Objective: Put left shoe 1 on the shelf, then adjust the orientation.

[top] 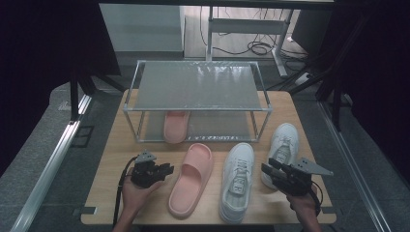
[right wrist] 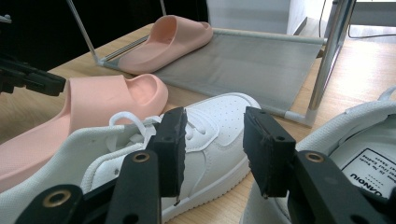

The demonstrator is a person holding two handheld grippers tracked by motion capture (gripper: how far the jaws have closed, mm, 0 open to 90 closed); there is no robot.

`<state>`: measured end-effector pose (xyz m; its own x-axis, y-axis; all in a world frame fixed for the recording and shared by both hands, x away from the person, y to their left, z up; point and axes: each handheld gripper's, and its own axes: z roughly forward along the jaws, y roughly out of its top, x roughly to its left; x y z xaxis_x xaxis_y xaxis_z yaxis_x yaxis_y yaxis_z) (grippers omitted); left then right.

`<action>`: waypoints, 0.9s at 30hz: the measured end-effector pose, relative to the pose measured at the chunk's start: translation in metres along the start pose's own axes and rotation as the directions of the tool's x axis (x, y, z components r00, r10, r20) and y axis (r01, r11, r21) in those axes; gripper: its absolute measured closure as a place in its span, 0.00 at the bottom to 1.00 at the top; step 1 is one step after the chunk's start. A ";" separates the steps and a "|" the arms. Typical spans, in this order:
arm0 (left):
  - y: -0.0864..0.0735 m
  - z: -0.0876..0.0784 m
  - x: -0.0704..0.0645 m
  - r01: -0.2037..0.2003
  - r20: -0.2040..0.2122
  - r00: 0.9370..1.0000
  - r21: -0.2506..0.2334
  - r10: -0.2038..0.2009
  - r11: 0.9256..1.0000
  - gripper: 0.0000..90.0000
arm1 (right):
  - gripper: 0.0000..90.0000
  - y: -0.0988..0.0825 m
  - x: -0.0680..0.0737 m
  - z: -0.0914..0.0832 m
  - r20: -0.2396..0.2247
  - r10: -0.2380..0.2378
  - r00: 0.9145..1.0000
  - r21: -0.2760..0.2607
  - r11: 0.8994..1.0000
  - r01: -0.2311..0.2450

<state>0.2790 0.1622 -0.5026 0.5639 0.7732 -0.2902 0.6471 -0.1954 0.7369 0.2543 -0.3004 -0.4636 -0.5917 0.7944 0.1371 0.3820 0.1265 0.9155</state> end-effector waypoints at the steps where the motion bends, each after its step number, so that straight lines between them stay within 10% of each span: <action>1: 0.000 -0.001 0.000 -0.003 -0.004 1.000 -0.002 0.003 1.000 0.84 | 0.65 0.001 0.000 0.001 -0.001 0.000 1.000 -0.002 1.000 0.000; 19: 0.002 0.011 -0.035 -0.092 0.104 0.991 0.044 0.087 0.995 1.00 | 0.65 0.000 0.002 0.001 0.001 -0.007 1.000 -0.002 1.000 0.007; 27: -0.001 0.019 -0.032 -0.089 0.081 0.993 0.074 0.083 0.993 0.99 | 0.65 0.000 0.001 0.000 0.002 -0.005 1.000 -0.004 1.000 0.005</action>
<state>0.2702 0.1260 -0.5061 0.6554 0.7030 -0.2760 0.6305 -0.3081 0.7124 0.2539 -0.2998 -0.4632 -0.5917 0.7953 0.1319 0.3765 0.1279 0.9175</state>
